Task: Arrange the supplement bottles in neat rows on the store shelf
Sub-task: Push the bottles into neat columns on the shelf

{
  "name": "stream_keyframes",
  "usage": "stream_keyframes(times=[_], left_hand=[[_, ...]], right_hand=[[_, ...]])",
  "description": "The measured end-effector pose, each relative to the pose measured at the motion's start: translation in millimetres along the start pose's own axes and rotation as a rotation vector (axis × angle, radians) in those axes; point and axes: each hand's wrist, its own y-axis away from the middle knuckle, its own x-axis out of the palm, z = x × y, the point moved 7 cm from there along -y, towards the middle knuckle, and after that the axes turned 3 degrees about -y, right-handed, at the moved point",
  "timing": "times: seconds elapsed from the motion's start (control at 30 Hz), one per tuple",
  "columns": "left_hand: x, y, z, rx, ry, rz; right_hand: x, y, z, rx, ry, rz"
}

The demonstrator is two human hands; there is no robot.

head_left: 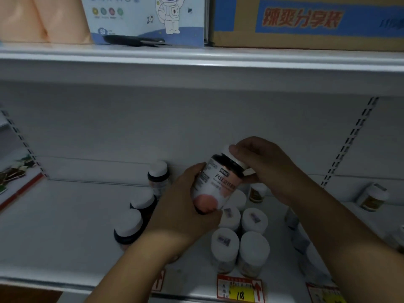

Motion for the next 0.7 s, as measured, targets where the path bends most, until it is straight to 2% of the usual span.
stream_keyframes(times=[0.1,0.17,0.23,0.3,0.37,0.47,0.7], left_hand=[[-12,1,4,0.004,0.021,0.007],[-35,-2,10,-0.019,0.071,0.003],[-75,-7,21,-0.047,0.052,-0.13],[-114,-5,33,-0.081,-0.007,-0.306],[-129,-1,48,-0.132,-0.021,-0.349],[-126,3,66,-0.199,-0.045,-0.279],[-127,6,91,-0.241,-0.038,-0.204]], right_hand=[[8,-3,5,-0.041,-0.064,0.009],[11,-8,9,-0.125,-0.059,-0.066],[18,-19,6,-0.193,0.111,-0.177],[38,-35,-9,-0.203,0.321,-0.184],[61,-53,-34,-0.136,0.449,-0.106],[92,-70,-68,-0.038,0.511,0.041],[129,-57,-101,0.0,0.651,0.275]])
